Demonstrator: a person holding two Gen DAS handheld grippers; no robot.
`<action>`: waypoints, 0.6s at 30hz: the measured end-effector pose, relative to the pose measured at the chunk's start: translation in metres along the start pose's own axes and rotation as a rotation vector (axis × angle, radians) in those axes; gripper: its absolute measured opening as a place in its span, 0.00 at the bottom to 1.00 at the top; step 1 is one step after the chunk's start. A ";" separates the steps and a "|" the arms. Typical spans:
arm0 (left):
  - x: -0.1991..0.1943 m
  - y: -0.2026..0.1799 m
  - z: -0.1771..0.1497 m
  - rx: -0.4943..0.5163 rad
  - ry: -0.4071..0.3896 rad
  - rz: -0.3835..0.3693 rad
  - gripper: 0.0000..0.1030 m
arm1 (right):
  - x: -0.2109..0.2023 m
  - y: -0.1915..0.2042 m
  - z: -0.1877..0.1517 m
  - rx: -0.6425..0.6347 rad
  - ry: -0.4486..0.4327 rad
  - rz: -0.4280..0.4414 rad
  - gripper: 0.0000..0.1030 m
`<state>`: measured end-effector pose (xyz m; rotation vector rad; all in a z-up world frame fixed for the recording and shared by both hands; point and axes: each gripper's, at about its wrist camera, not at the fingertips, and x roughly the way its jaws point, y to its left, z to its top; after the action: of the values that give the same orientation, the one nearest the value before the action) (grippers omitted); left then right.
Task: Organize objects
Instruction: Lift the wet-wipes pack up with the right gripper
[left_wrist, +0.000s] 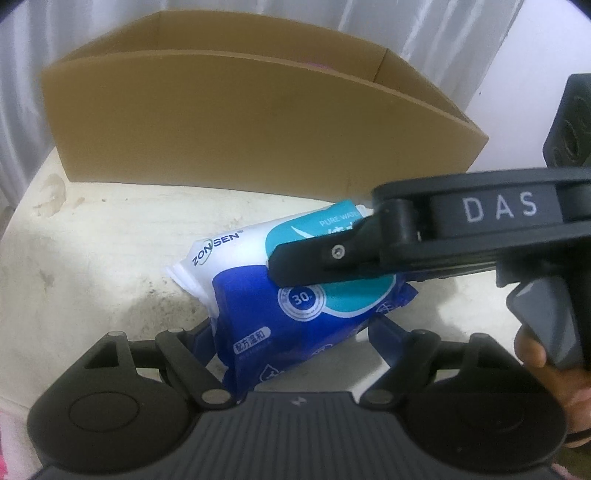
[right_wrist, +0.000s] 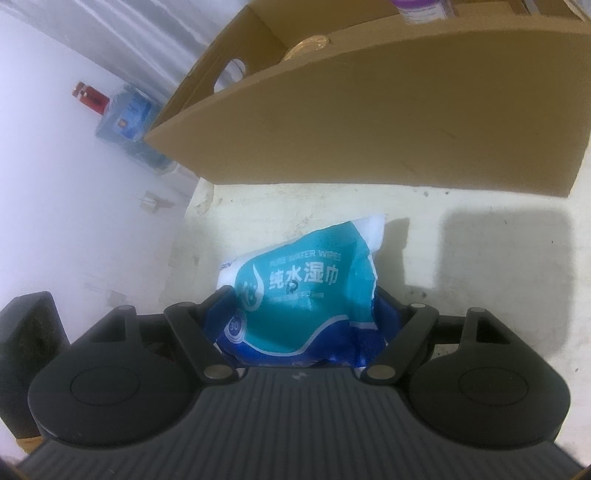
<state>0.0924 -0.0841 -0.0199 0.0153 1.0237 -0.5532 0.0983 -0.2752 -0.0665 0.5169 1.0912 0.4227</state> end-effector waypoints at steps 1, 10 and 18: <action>-0.001 0.002 0.000 -0.006 -0.006 -0.007 0.82 | 0.000 0.002 0.000 -0.002 0.000 -0.008 0.76; -0.009 0.024 -0.001 -0.010 -0.058 -0.068 0.82 | 0.000 0.014 -0.004 0.017 -0.004 -0.069 0.77; -0.014 0.046 0.004 -0.025 -0.089 -0.116 0.82 | 0.001 0.024 -0.005 0.039 -0.002 -0.122 0.80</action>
<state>0.1099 -0.0396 -0.0172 -0.0909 0.9483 -0.6411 0.0925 -0.2542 -0.0552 0.4818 1.1239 0.2949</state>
